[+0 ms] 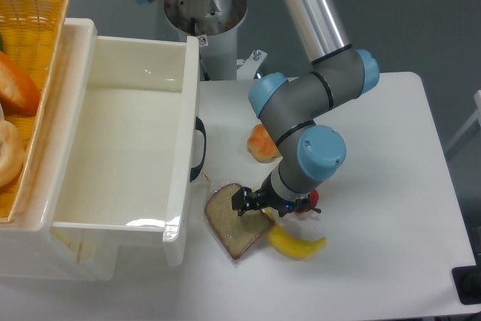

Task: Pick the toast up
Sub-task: 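Lower the gripper onto the toast's edge and close on it, then lift the grasped toast slice up off the table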

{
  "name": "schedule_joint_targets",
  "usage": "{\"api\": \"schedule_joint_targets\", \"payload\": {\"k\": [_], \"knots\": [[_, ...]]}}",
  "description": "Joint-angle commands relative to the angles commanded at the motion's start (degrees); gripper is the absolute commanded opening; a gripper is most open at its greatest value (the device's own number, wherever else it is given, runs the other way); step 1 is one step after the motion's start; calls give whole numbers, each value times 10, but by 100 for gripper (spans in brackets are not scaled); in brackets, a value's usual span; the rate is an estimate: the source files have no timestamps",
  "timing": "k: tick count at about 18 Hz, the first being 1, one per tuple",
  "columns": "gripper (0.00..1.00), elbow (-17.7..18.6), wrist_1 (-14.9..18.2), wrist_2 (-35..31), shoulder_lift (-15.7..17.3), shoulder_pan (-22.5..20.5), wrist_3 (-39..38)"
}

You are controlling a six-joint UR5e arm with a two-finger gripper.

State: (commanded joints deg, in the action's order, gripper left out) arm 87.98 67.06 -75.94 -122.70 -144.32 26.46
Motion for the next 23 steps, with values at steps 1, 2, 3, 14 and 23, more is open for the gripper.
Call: {"api": "schedule_joint_targets", "payload": {"k": [1, 2, 3, 14, 23], "knots": [[85, 0, 0, 0, 0, 2, 0], [82, 0, 0, 0, 0, 3, 0], [77, 0, 1, 0, -1, 3, 1], [0, 2, 4, -7, 3, 10, -4], [0, 1, 6, -5, 30, 6, -6]]}}
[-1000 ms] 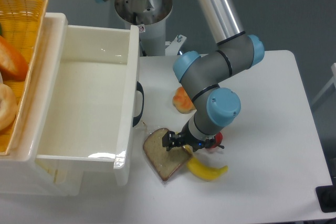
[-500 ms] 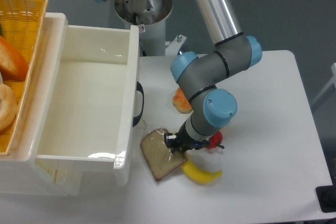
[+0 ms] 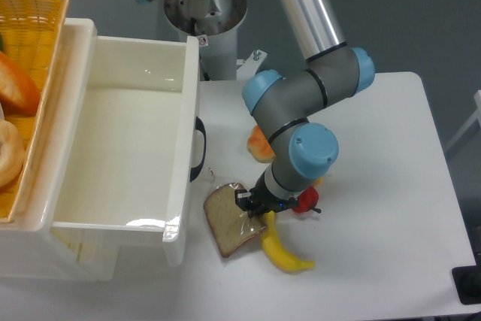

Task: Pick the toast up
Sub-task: 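Lift the grasped toast slice up off the table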

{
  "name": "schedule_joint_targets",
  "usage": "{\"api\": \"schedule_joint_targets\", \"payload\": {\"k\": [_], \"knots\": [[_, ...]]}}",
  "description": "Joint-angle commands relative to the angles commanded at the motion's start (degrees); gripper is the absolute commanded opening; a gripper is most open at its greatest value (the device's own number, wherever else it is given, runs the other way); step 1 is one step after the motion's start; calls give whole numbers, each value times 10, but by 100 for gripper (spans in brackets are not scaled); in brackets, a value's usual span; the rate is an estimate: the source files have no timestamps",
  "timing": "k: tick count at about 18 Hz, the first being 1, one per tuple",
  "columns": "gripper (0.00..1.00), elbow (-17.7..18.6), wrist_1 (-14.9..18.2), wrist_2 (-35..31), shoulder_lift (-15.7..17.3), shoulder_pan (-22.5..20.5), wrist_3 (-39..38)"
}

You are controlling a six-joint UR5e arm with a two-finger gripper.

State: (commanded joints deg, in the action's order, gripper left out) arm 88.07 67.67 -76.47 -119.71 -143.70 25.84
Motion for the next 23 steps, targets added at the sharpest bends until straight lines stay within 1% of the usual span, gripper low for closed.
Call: {"api": "schedule_joint_targets", "payload": {"k": [3, 7, 8, 10, 12, 14, 16, 17, 19, 21, 23], "knots": [[0, -8, 2, -3, 8, -3, 0], [0, -15, 3, -4, 41, -15, 38], [0, -15, 8, -4, 49, -18, 48], [0, -18, 28, -4, 65, -25, 70], [0, -18, 51, -3, 81, -31, 117], [0, -24, 86, -3, 90, -32, 157], [0, -33, 124, -4, 102, -40, 179], [0, -35, 133, -4, 105, -42, 186], [0, -36, 175, -4, 131, -48, 252], [0, -36, 196, -5, 135, -55, 275], [0, -37, 214, -32, 147, -56, 295]]}}
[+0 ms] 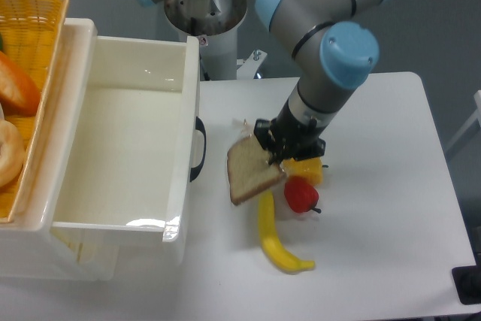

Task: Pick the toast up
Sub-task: 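Lift the grasped toast slice up off the table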

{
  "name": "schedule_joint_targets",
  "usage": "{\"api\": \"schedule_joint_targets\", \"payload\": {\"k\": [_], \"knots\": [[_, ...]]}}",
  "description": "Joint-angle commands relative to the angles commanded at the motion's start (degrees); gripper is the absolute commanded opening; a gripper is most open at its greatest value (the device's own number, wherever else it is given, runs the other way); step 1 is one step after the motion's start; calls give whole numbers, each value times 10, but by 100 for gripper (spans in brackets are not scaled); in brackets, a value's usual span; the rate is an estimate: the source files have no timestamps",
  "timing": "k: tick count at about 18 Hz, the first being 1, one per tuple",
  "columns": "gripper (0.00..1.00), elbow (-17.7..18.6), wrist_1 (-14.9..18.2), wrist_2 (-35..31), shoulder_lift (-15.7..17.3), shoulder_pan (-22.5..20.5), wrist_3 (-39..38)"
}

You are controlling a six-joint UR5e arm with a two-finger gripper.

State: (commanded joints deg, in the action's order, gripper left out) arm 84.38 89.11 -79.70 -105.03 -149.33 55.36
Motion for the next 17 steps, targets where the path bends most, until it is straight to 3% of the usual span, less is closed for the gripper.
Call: {"api": "schedule_joint_targets", "payload": {"k": [2, 17], "knots": [[0, 0, 12, -19, 1, 1, 10], [0, 3, 13, -14, 15, -24, 23]]}}
